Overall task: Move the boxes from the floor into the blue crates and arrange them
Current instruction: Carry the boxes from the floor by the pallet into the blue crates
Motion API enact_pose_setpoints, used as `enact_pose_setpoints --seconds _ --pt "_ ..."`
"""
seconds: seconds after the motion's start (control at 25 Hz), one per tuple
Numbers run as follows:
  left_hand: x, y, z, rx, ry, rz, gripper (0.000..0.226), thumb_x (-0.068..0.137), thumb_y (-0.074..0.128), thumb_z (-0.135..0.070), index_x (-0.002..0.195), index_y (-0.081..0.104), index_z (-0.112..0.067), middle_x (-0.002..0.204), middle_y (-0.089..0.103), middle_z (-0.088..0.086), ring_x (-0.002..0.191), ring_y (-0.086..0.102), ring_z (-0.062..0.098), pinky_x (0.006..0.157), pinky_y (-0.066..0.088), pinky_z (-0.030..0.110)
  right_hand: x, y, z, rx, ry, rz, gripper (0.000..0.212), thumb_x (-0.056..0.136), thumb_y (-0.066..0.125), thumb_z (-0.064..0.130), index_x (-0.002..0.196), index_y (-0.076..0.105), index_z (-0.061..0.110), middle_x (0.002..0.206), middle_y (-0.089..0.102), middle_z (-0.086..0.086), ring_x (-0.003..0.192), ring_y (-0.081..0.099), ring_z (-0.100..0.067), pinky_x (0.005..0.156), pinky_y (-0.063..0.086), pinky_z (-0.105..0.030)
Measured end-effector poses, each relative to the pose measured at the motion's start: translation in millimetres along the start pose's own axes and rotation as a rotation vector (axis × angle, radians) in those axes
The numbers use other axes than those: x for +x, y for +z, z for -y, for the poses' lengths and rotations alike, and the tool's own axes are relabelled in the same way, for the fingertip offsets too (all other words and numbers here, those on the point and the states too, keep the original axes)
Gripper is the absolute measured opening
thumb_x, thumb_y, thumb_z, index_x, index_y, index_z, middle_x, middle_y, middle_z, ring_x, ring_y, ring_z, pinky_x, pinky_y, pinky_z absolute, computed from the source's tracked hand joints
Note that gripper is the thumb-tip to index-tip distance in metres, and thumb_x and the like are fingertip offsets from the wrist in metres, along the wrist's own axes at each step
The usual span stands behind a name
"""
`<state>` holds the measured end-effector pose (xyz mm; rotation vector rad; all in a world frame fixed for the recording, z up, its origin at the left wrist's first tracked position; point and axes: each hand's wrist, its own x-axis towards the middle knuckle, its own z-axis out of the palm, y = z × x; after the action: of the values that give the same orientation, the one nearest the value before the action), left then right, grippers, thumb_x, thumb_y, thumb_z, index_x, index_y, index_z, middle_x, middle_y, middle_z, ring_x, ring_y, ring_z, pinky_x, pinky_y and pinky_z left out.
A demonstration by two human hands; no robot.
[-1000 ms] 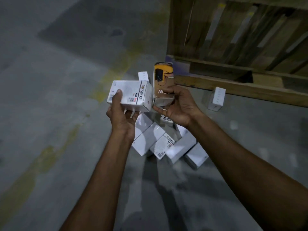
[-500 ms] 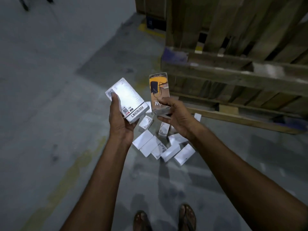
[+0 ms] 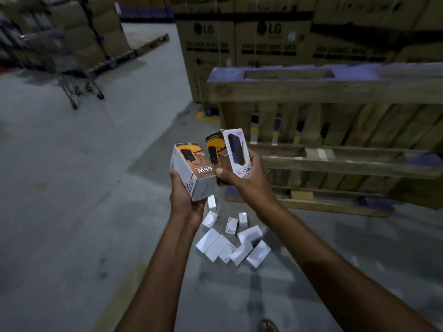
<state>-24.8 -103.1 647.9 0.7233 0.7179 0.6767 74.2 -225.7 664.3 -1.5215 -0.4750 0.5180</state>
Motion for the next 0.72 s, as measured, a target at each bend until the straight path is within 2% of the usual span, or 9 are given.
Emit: enact_pose_setpoints --seconds 0.12,0.2,0.24,0.32,0.4,0.44,0.56,0.64,0.72 --pt "-46.9 33.5 -9.0 0.037 -0.028 0.087 0.056 0.102 0.029 -0.065 0.127 0.064 -0.029 0.123 0.073 0.01 0.112 0.069 0.03 0.103 0.05 0.05 -47.4 -26.7 40.0 0.017 -0.087 -0.1 0.083 0.07 0.09 0.04 0.134 0.04 0.029 0.127 0.061 0.004 0.11 0.066 -0.011 0.091 0.06 -0.043" --pt "-79.3 52.5 -8.3 0.093 -0.036 0.164 0.06 0.101 0.028 -0.067 0.132 0.062 -0.029 0.124 0.072 0.008 0.117 0.067 0.03 0.105 0.048 0.05 -79.9 -46.9 60.9 0.012 -0.139 -0.179 0.086 0.064 0.092 0.04 0.132 0.042 0.027 0.126 0.062 0.003 0.11 0.067 -0.013 0.089 0.06 -0.047" --pt "-96.9 62.0 -7.7 0.138 -0.035 0.215 0.063 0.1 0.028 -0.069 0.132 0.063 -0.028 0.124 0.072 0.007 0.116 0.068 0.029 0.103 0.049 0.048 -95.7 -57.6 69.0 0.006 -0.153 -0.219 0.087 0.061 0.093 0.043 0.131 0.043 0.027 0.126 0.063 0.003 0.111 0.067 -0.014 0.088 0.06 -0.049" --pt "-135.1 82.5 -4.0 0.234 -0.042 0.329 0.068 0.093 0.034 -0.076 0.13 0.065 -0.027 0.124 0.073 0.008 0.106 0.071 0.024 0.088 0.057 0.04 -130.4 -82.8 82.9 0.006 -0.163 -0.306 0.087 0.061 0.093 0.044 0.13 0.043 0.029 0.126 0.063 0.003 0.112 0.067 -0.017 0.088 0.06 -0.05" --pt "-172.9 104.3 3.5 0.323 -0.061 0.43 0.08 0.079 0.053 -0.083 0.134 0.063 -0.026 0.122 0.074 0.008 0.096 0.073 0.02 0.069 0.06 0.032 -163.4 -112.8 93.9 -0.002 -0.169 -0.383 0.082 0.069 0.092 0.037 0.133 0.042 0.027 0.126 0.063 0.004 0.112 0.066 -0.015 0.09 0.059 -0.044" --pt "-188.4 113.7 8.5 0.357 -0.062 0.463 0.084 0.072 0.063 -0.082 0.135 0.062 -0.026 0.119 0.075 0.007 0.093 0.074 0.019 0.065 0.059 0.03 -177.7 -127.1 98.3 0.003 -0.175 -0.414 0.081 0.071 0.09 0.036 0.134 0.041 0.026 0.126 0.063 0.004 0.112 0.066 -0.014 0.092 0.059 -0.041" --pt "-236.4 147.0 32.9 0.391 -0.072 0.563 0.084 0.063 0.078 -0.067 0.136 0.055 -0.03 0.117 0.075 0.003 0.092 0.074 0.019 0.066 0.058 0.031 -228.2 -178.2 110.5 0.015 -0.19 -0.519 0.08 0.073 0.09 0.034 0.135 0.042 0.022 0.125 0.063 0.003 0.109 0.066 -0.011 0.09 0.059 -0.03" --pt "-266.7 171.3 53.2 0.408 -0.113 0.641 0.091 0.056 0.082 -0.063 0.136 0.055 -0.027 0.118 0.075 0.006 0.093 0.075 0.022 0.067 0.058 0.033 -261.8 -213.5 114.9 0.05 -0.183 -0.595 0.084 0.068 0.092 0.039 0.135 0.044 0.022 0.124 0.066 0.001 0.109 0.068 -0.014 0.092 0.059 -0.036" --pt "-303.9 197.8 78.4 0.434 -0.164 0.77 0.088 0.06 0.08 -0.061 0.136 0.058 -0.023 0.12 0.074 0.01 0.094 0.074 0.024 0.066 0.058 0.033 -301.3 -254.5 116.3 0.095 -0.176 -0.7 0.088 0.062 0.09 0.046 0.134 0.046 0.024 0.122 0.068 -0.001 0.109 0.07 -0.019 0.093 0.059 -0.042"
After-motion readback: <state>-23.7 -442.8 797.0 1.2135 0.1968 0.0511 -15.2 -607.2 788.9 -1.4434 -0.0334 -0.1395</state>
